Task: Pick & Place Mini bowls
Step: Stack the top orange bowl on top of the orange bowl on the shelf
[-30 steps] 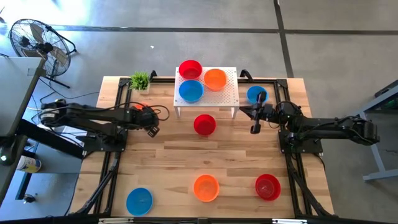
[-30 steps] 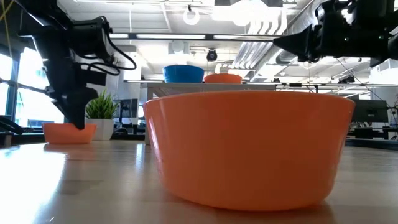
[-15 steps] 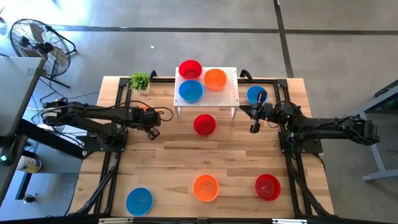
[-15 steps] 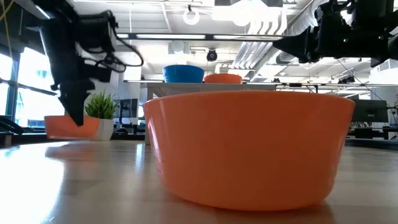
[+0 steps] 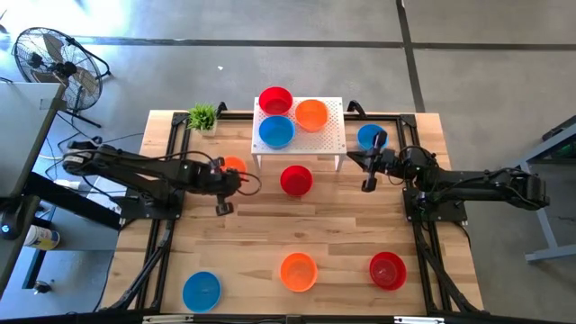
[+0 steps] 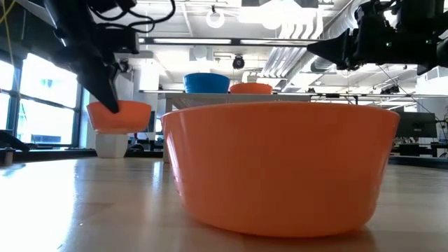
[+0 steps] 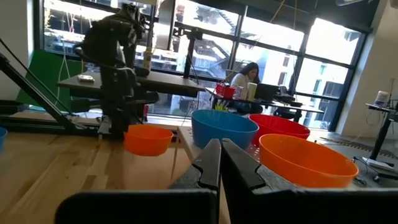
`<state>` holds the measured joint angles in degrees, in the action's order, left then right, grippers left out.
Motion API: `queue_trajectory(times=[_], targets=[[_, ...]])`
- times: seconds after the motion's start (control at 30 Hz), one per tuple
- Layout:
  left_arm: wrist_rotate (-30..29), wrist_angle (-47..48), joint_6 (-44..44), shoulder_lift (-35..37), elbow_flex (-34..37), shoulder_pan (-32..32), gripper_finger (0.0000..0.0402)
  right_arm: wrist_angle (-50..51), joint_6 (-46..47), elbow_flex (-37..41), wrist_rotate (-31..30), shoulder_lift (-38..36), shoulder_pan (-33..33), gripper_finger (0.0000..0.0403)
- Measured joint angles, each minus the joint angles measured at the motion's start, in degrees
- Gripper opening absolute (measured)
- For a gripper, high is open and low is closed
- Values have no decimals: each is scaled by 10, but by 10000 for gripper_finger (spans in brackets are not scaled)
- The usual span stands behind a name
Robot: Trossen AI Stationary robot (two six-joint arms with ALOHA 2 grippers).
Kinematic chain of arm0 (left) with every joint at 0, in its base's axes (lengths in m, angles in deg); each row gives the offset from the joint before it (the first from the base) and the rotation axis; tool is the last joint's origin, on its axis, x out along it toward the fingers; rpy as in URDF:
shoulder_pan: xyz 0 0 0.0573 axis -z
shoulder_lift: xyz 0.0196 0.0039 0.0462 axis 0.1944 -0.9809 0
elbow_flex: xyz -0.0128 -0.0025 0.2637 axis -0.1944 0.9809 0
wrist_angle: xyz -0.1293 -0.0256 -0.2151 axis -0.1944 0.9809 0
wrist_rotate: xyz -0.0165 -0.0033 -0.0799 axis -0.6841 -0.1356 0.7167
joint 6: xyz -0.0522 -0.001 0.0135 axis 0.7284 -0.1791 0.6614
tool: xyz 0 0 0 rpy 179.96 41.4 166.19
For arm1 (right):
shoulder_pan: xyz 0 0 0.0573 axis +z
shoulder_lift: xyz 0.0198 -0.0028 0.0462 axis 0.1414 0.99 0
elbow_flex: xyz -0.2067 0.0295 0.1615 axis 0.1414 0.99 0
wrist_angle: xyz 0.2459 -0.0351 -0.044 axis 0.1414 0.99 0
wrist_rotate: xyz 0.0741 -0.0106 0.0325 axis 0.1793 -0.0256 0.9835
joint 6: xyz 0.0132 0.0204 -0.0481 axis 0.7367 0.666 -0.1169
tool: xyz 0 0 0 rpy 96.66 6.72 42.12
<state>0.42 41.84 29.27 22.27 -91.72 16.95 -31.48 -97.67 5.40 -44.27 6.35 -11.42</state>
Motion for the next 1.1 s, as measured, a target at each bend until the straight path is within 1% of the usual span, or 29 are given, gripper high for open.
queue_trajectory(times=[0.07,0.17,0.2,0.3,0.37,0.43,0.6,0.7,0.77,0.83,0.93,1.1], targets=[[14,-9,-10,-3,0,9,2,0,0,0,-6,0,0,0],[20,-42,-15,-10,1,26,2,4,0,0,-19,0,0,0],[20,-55,-22,-10,2,34,2,10,-4,0,-31,0,0,0],[27,-86,-56,-10,2,53,2,14,-13,0,-91,2,0,0],[53,-96,-78,-10,2,59,1,13,0,0,-105,2,0,0],[63,-99,-92,-10,2,60,1,15,14,0,-105,2,0,0],[73,-123,-106,-10,2,59,1,32,13,0,-103,2,0,0],[78,-177,-115,-26,2,59,1,38,15,0,-102,2,0,0],[79,-214,-104,-38,3,59,1,38,29,0,-98,2,1,0],[88,-251,-93,-56,2,61,1,39,46,0,-86,2,1,0],[96,-273,-90,-97,1,68,1,43,61,0,-69,2,1,0],[103,-289,-84,-177,-39,67,1,45,61,0,-50,2,1,0]])
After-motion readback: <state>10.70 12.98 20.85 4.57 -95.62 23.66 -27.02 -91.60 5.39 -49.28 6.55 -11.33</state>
